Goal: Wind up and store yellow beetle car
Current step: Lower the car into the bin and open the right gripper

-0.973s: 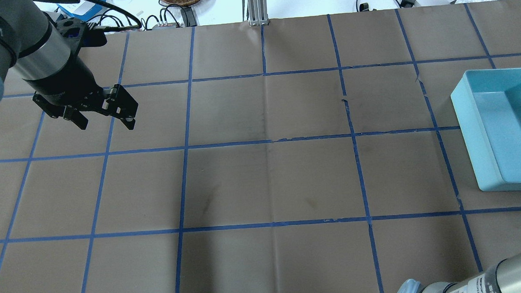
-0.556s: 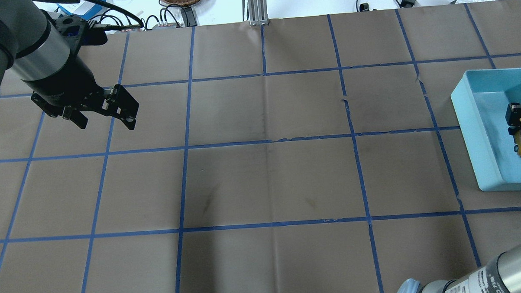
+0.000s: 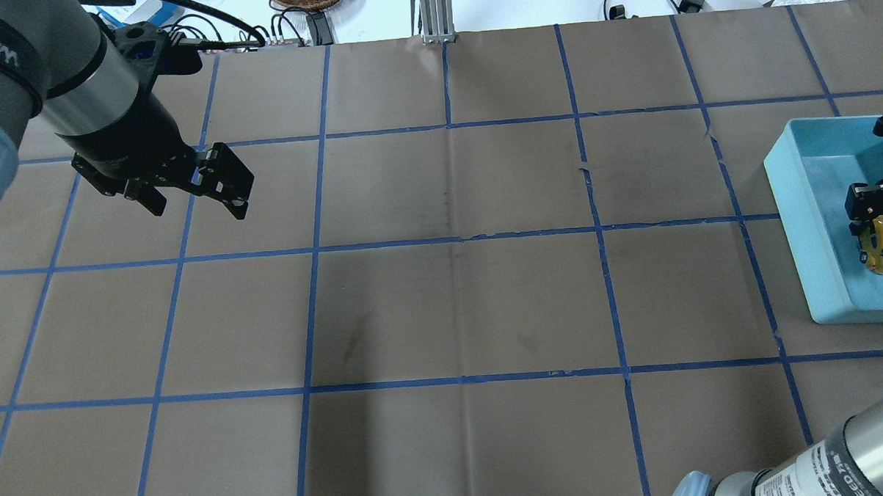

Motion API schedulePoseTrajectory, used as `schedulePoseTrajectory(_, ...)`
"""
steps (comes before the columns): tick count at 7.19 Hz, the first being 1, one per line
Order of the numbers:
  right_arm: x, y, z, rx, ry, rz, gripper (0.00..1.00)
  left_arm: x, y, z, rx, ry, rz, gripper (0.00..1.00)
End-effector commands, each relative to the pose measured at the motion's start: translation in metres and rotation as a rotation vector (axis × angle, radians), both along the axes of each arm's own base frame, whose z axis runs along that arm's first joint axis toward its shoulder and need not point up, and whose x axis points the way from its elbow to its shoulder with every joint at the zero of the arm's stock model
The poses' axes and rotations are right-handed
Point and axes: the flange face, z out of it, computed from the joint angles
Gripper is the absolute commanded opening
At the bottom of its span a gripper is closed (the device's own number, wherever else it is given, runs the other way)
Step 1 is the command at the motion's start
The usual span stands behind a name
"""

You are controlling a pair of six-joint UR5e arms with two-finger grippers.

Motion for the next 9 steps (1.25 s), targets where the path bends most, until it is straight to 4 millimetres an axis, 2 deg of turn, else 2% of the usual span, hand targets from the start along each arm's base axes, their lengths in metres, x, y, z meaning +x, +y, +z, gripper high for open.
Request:
schedulePoseTrajectory(1, -0.002, -0.004, 0.004, -0.032, 0.023, 0.001, 0.40, -0.003, -0.001, -0.003, 0.005, 0.002, 0.001, 1.00)
schedulePoseTrajectory(2, -0.003, -0.004, 0.004, -0.032, 0.023, -0.002, 0.61, -0.003, 0.000, -0.001, 0.001, 0.002, 0.001, 1.00)
schedulePoseTrajectory(3, -0.003, -0.003, 0.002, -0.030, 0.021, -0.002, 0.68, -0.003, 0.001, -0.003, 0.005, 0.002, 0.000, 1.00)
schedulePoseTrajectory(5, -0.003, -0.003, 0.002, -0.030, 0.021, -0.002, 0.74, -0.003, 0.004, 0.000, -0.001, 0.001, -0.008, 1.00)
schedulePoseTrajectory(6, -0.003, -0.004, 0.008, -0.038, 0.026, -0.005, 0.80, -0.003, 0.003, 0.000, -0.001, 0.001, -0.006, 1.00)
schedulePoseTrajectory(7, -0.003, -0.008, 0.023, -0.079, 0.024, -0.010, 0.96, -0.003, 0.002, 0.001, -0.002, 0.001, -0.006, 1.00)
schedulePoseTrajectory(8, -0.003, -0.019, 0.058, -0.168, 0.009, -0.012, 0.99, -0.003, 0.002, 0.001, -0.004, 0.001, -0.006, 1.00)
schedulePoseTrajectory(9, -0.004, -0.020, 0.083, -0.197, 0.031, -0.015, 0.99, -0.003, 0.002, 0.002, -0.005, 0.001, -0.008, 1.00)
